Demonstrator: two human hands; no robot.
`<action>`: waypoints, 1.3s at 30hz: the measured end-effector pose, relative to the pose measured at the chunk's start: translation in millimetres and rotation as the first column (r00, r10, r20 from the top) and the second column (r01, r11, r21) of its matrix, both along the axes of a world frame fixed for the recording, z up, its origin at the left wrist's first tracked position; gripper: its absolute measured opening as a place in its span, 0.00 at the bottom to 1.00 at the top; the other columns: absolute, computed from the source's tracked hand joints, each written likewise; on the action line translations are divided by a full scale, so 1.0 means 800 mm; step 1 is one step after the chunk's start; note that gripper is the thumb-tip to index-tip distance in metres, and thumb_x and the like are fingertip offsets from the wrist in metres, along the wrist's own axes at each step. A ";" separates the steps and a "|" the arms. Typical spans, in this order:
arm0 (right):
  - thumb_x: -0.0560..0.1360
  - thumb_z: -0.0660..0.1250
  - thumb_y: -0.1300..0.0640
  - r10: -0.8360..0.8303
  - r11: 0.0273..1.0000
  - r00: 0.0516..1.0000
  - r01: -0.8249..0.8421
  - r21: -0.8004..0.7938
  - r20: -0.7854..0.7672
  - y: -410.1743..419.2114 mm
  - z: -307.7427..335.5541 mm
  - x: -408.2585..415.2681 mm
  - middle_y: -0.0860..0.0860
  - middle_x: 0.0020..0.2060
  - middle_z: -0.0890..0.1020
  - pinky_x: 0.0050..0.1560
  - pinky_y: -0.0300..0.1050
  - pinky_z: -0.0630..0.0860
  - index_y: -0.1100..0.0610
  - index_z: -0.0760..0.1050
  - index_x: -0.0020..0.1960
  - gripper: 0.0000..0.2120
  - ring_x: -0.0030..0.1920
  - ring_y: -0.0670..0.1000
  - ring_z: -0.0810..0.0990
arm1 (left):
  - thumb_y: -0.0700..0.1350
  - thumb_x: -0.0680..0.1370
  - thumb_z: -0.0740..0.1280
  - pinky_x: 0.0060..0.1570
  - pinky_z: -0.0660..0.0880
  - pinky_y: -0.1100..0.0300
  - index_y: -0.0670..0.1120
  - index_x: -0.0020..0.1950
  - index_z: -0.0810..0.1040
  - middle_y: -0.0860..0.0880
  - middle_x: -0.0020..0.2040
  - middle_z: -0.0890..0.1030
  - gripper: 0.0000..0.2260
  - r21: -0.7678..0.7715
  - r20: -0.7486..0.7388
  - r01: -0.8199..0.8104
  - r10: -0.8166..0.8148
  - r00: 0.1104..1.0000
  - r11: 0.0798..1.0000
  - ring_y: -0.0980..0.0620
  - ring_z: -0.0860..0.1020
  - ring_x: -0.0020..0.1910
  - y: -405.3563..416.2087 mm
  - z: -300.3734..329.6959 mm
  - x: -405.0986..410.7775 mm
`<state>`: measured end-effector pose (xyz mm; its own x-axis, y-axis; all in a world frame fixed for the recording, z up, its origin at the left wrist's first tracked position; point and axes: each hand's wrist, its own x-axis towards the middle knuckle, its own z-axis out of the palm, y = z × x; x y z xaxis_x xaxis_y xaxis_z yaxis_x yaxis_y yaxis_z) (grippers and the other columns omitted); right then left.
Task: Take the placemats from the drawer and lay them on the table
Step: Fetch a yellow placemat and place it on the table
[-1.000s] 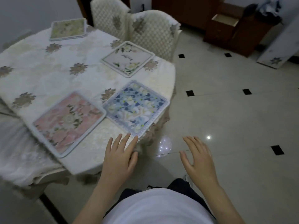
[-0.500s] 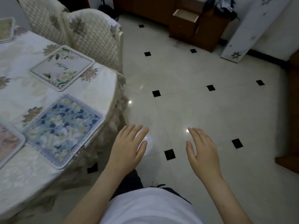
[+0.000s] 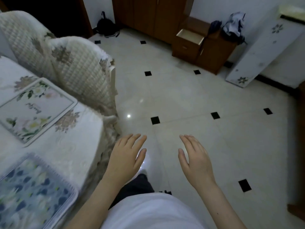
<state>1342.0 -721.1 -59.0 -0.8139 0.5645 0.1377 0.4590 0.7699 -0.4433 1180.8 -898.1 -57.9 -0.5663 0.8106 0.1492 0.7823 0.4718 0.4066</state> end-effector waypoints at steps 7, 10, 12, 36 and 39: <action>0.78 0.55 0.50 -0.012 0.999 1.000 0.012 0.036 -0.009 0.133 0.026 -0.138 0.53 0.66 0.75 0.66 0.56 0.70 0.57 0.69 0.71 0.24 0.69 0.59 0.70 | 0.51 0.81 0.54 0.59 0.71 0.49 0.44 0.66 0.75 0.47 0.61 0.78 0.20 -0.013 -0.052 0.021 -0.022 0.998 1.000 0.44 0.75 0.60 0.136 0.034 -0.161; 0.77 0.56 0.51 -0.007 0.998 1.000 0.007 0.054 -0.010 0.195 0.022 -0.188 0.54 0.65 0.76 0.64 0.57 0.71 0.56 0.70 0.70 0.23 0.68 0.59 0.71 | 0.51 0.81 0.54 0.60 0.70 0.49 0.45 0.67 0.75 0.47 0.62 0.78 0.20 -0.031 -0.054 0.022 -0.023 0.998 0.999 0.44 0.74 0.61 0.192 0.026 -0.210; 0.77 0.56 0.51 0.007 0.998 1.000 -0.007 0.068 -0.002 0.241 0.015 -0.225 0.54 0.65 0.76 0.65 0.56 0.70 0.56 0.71 0.70 0.23 0.68 0.59 0.71 | 0.51 0.81 0.54 0.61 0.70 0.49 0.45 0.67 0.74 0.47 0.62 0.78 0.20 -0.047 -0.048 0.003 -0.005 0.999 0.999 0.44 0.74 0.62 0.231 0.017 -0.240; 0.79 0.53 0.48 0.612 0.788 0.790 -0.611 -0.071 -0.007 0.594 0.000 -0.816 0.52 0.67 0.74 0.65 0.57 0.71 0.54 0.68 0.72 0.24 0.68 0.54 0.71 | 0.52 0.81 0.54 0.61 0.69 0.54 0.45 0.68 0.73 0.49 0.63 0.77 0.20 -0.029 0.018 -0.651 0.651 0.758 0.759 0.47 0.73 0.63 0.505 0.018 -0.637; 0.80 0.53 0.47 0.645 0.761 0.764 -0.645 -0.063 -0.022 0.588 0.000 -0.910 0.52 0.68 0.74 0.66 0.56 0.70 0.54 0.67 0.73 0.24 0.69 0.53 0.70 | 0.52 0.81 0.53 0.60 0.72 0.50 0.44 0.67 0.74 0.48 0.62 0.78 0.20 -0.005 0.026 -0.689 0.689 0.724 0.725 0.46 0.74 0.62 0.500 0.006 -0.715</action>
